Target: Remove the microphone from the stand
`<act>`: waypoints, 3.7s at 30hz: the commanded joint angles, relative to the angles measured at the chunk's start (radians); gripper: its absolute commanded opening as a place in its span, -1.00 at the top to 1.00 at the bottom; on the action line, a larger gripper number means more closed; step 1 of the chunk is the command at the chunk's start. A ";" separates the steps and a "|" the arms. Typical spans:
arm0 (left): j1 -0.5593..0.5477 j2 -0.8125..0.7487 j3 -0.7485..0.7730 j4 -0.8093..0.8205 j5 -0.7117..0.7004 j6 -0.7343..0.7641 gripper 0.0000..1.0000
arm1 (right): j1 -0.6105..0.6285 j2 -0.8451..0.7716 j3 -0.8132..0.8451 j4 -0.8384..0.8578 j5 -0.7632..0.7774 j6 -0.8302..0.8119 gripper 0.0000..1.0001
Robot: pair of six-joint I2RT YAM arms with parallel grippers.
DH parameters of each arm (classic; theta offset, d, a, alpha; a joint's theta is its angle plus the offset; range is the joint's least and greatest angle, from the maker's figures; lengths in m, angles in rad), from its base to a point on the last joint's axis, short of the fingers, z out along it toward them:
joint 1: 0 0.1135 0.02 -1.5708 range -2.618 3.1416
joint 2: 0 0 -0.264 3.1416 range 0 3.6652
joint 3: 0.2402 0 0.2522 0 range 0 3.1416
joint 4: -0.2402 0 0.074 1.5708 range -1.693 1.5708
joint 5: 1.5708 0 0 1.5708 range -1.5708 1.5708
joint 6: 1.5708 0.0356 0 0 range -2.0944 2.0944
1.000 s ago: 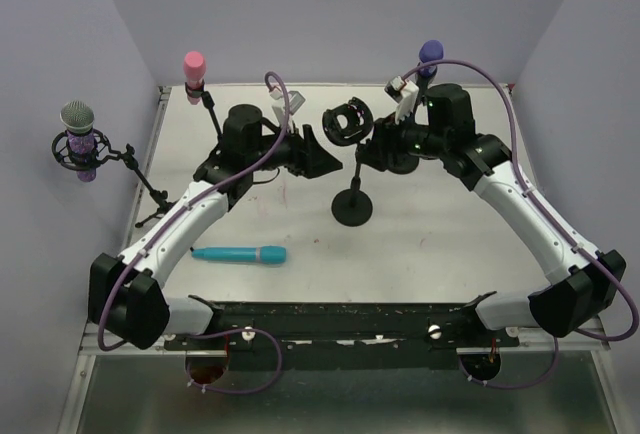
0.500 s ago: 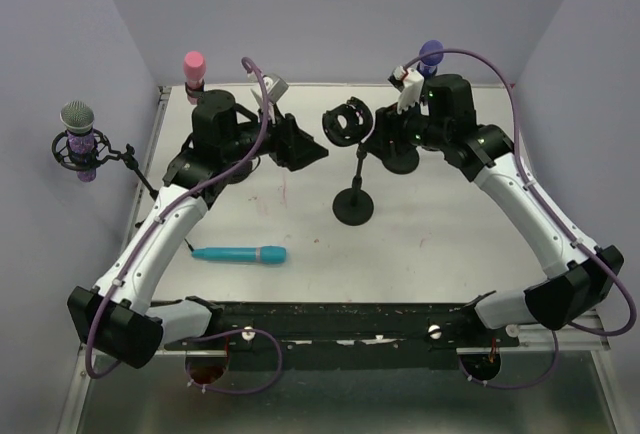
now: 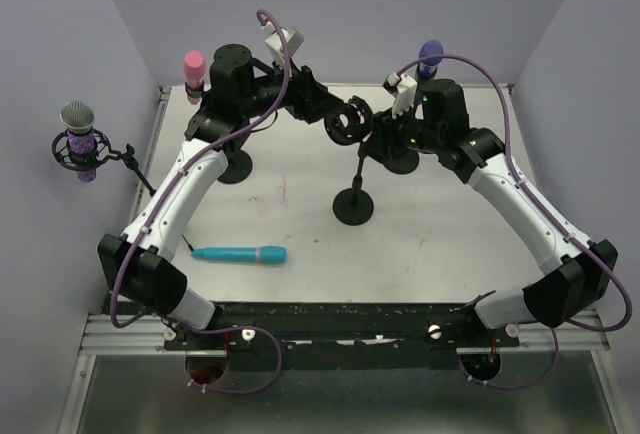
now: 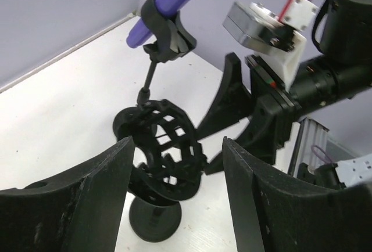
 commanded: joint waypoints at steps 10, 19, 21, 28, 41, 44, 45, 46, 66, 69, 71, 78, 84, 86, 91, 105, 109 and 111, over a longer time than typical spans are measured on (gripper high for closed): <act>-0.026 0.117 -0.030 0.040 -0.023 -0.005 -0.34 | -0.001 -0.023 -0.142 0.144 -0.097 0.024 0.34; -0.052 0.106 -0.128 0.032 -0.028 0.002 -0.25 | -0.001 -0.026 -0.235 0.196 -0.128 0.021 0.86; -0.063 0.101 -0.150 0.035 -0.032 0.008 -0.25 | -0.001 -0.031 -0.267 0.201 -0.130 0.013 0.91; -0.100 0.095 -0.194 0.035 -0.034 0.015 -0.23 | -0.001 -0.055 -0.384 0.227 -0.145 -0.008 0.99; -0.156 0.097 -0.256 0.032 -0.048 0.030 -0.22 | -0.001 -0.109 -0.553 0.247 -0.136 -0.064 0.99; -0.161 0.098 -0.259 0.029 -0.055 0.034 -0.22 | -0.001 -0.115 -0.571 0.253 -0.137 -0.073 0.99; -0.161 0.100 -0.259 0.026 -0.063 0.034 -0.22 | -0.001 -0.112 -0.576 0.251 -0.139 -0.076 0.99; -0.161 0.100 -0.257 0.026 -0.068 0.034 -0.22 | -0.001 -0.110 -0.583 0.254 -0.140 -0.077 0.99; -0.169 0.095 -0.237 0.003 -0.071 0.042 -0.23 | -0.001 -0.226 -0.395 0.207 -0.145 -0.133 -0.47; -0.170 0.097 -0.237 0.003 -0.071 0.042 -0.23 | -0.001 -0.180 -0.373 0.234 -0.148 -0.131 -0.47; -0.170 0.094 -0.237 0.006 -0.071 0.041 -0.23 | -0.001 -0.155 -0.375 0.260 -0.147 -0.131 -0.45; -0.178 0.088 -0.247 0.009 -0.068 0.039 -0.23 | -0.001 -0.112 -0.424 0.336 -0.145 -0.101 0.14; -0.196 0.094 -0.260 0.017 -0.068 0.034 -0.23 | -0.001 -0.118 -0.490 0.379 -0.147 -0.100 0.99; -0.202 0.097 -0.271 0.018 -0.066 0.034 -0.23 | -0.001 -0.121 -0.524 0.376 -0.145 -0.110 0.99; -0.222 0.098 -0.306 0.023 -0.062 0.036 -0.22 | -0.001 -0.138 -0.603 0.372 -0.142 -0.146 0.99; -0.219 -0.053 -0.130 0.054 0.038 0.041 -0.64 | -0.012 -0.331 -0.534 0.159 0.039 -0.281 0.99; -0.215 -0.098 -0.096 0.008 0.098 0.067 -0.64 | -0.059 -0.406 -0.571 0.092 0.094 -0.277 0.99; -0.212 -0.119 -0.119 -0.011 0.089 0.093 -0.63 | -0.095 -0.440 -0.591 0.087 0.103 -0.272 0.99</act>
